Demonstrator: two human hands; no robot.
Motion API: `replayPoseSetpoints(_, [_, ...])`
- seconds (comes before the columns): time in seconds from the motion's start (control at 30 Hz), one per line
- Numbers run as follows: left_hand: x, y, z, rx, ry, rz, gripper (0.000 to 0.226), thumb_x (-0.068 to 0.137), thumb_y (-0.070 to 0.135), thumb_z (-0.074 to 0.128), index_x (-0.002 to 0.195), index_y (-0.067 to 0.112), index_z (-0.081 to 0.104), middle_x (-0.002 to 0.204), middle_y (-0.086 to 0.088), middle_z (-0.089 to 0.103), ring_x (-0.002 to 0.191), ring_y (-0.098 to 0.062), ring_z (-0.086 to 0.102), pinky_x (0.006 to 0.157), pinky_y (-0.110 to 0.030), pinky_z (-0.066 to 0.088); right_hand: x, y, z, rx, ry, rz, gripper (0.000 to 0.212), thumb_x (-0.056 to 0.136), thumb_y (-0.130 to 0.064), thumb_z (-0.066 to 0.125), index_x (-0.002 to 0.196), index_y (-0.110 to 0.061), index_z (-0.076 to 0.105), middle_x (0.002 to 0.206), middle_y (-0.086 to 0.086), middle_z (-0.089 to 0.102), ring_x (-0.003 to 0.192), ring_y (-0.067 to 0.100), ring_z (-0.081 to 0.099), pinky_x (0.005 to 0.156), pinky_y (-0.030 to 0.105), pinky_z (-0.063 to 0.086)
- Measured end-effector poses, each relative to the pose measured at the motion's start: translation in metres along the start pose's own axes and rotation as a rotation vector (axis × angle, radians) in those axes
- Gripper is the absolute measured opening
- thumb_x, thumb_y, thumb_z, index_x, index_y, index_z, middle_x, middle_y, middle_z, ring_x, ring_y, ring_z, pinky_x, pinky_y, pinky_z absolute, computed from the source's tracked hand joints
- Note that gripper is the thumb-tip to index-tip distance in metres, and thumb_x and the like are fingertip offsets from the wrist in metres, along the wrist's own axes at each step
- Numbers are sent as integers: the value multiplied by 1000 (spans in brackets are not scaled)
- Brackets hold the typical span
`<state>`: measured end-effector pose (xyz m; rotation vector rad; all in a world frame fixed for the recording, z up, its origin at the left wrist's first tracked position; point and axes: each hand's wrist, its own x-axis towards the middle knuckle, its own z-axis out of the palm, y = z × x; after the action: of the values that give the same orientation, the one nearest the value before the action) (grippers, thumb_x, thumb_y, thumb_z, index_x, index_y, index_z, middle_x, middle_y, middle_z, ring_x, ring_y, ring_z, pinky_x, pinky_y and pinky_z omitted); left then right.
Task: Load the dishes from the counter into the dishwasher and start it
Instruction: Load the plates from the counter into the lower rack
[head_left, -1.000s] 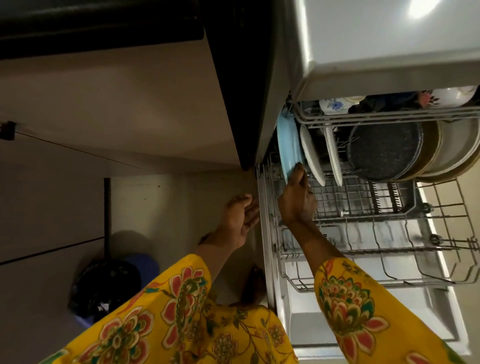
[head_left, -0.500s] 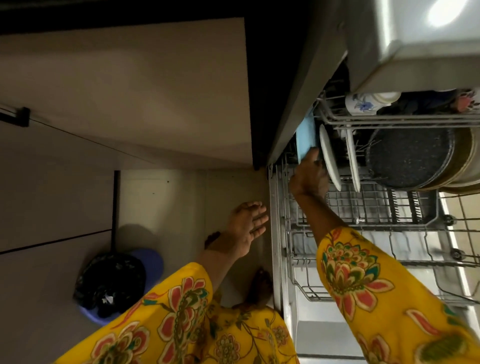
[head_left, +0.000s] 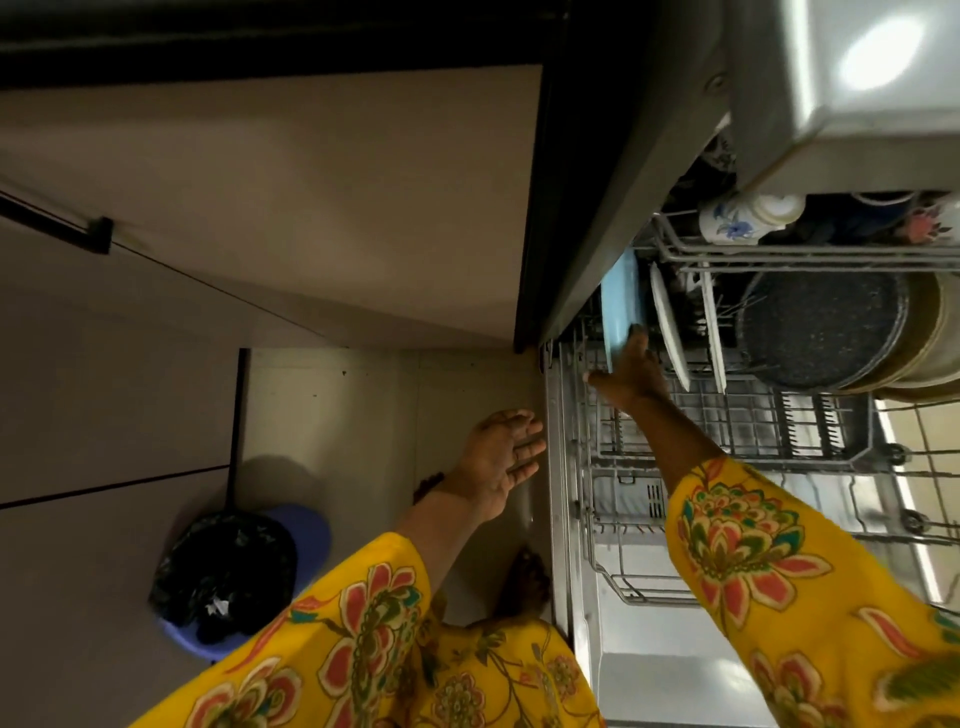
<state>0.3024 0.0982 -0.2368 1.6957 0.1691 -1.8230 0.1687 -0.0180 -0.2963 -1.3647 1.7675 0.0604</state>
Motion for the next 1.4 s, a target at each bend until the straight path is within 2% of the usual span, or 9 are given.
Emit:
replayPoseSetpoints(0.13, [-20,6,6,-41,6,31,24,101,15,39,119,13,54,126,-6,58,112,-21,55,93,-33,42,-32,12,-9,27,-5,-16,69,82,-21,70,139,-10,33,136,20,46,121,36,47,96,37,42])
replayPoseSetpoints(0.33, [-62,24,24,-122,21,88,29,100,18,42,125,14,54,118,-3,58,113,-21,55,96,-34,40,-95,14,-22,64,-11,-47,65,88,-27,63,143,-12,32,142,18,38,125,35,44,102,43,41])
replayPoseSetpoints(0.5, [-111,36,23,-159,43,212,28,100,15,41,123,11,57,110,-2,61,99,-17,57,80,-29,45,-151,-16,-42,23,-11,-164,53,90,-30,58,137,-14,41,132,19,48,111,36,54,93,44,48])
replayPoseSetpoints(0.6, [-146,45,15,-168,72,294,24,99,15,43,119,11,57,109,-5,62,99,-20,58,81,-32,45,-188,-42,-57,14,-10,-275,49,92,-31,56,135,-11,44,129,14,52,113,30,55,93,34,47])
replayPoseSetpoints(0.7, [-184,55,4,-177,78,385,14,98,16,46,100,12,59,90,-4,63,79,-16,58,68,-28,44,-221,-74,-70,24,27,-389,47,92,-32,56,133,-11,47,129,10,55,116,24,53,93,30,43])
replayPoseSetpoints(0.83, [-225,76,-14,-213,61,501,12,96,18,50,97,16,62,98,-3,64,92,-18,59,78,-32,47,-256,-121,-85,15,51,-505,45,93,-32,55,133,-13,48,129,8,54,116,21,53,91,26,41])
replayPoseSetpoints(1.0, [-270,114,-39,-292,35,643,13,96,17,50,87,19,58,88,0,62,79,-15,58,64,-27,42,-286,-184,-95,-5,78,-650,45,92,-34,56,132,-14,50,130,6,54,118,19,52,93,25,40])
replayPoseSetpoints(1.27, [-306,172,-94,-352,29,756,11,96,20,49,92,18,59,87,3,62,77,-12,58,64,-26,43,-310,-280,-87,18,100,-786,38,89,-29,60,124,-12,56,120,5,60,110,18,56,91,26,44])
replayPoseSetpoints(1.4, [-317,212,-137,-370,18,812,13,97,21,48,98,15,60,98,0,63,90,-17,59,74,-30,44,-318,-342,-71,7,84,-817,40,90,-29,58,126,-12,54,122,7,59,113,18,54,85,21,37])
